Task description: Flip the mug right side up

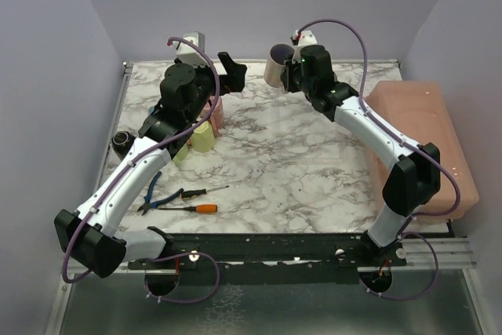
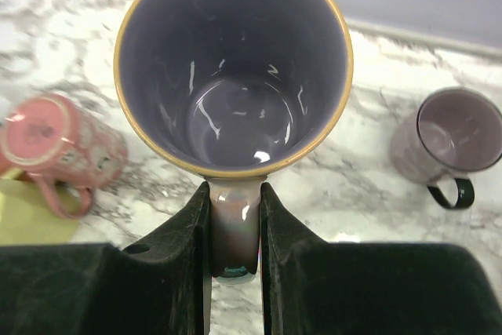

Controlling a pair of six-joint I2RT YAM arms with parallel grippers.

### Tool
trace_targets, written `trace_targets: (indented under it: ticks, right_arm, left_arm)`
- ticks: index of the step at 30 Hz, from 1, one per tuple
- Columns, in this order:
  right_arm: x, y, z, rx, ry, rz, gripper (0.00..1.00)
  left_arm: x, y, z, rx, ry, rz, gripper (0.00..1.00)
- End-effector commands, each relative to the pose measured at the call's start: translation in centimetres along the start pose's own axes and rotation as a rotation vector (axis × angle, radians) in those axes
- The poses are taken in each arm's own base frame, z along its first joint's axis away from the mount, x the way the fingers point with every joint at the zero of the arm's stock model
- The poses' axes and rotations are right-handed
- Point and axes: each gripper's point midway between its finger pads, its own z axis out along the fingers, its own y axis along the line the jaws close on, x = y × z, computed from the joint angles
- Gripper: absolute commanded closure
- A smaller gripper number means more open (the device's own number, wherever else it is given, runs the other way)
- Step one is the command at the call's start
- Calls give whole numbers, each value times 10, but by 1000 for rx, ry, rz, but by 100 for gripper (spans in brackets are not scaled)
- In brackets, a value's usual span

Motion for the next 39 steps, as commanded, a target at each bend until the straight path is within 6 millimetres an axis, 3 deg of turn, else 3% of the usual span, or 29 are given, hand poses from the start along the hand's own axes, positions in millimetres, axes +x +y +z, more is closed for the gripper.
trace_targets:
  ticks: [1, 10, 15, 29, 36, 37, 39]
  right_arm:
    - [-20, -16, 10, 138, -62, 20, 99]
    - [41, -46, 68, 371, 37, 71, 99]
    - [57, -58, 92, 461, 75, 148, 99]
    - [96, -85, 124, 614, 140, 219, 99]
    - [125, -85, 137, 625, 220, 242, 99]
    - [128, -84, 138, 626, 236, 249, 96]
    - [134, -79, 139, 616, 261, 272, 81]
  left_arm:
    - [9, 15, -10, -60, 27, 23, 1]
    - [20, 13, -14, -39, 70, 19, 1]
    - [21, 14, -15, -42, 72, 30, 1]
    - [26, 18, -8, -59, 88, 46, 1]
    - [32, 21, -3, -74, 113, 46, 1]
    - [33, 21, -2, -77, 120, 47, 1]
    - [36, 21, 0, -84, 134, 46, 1]
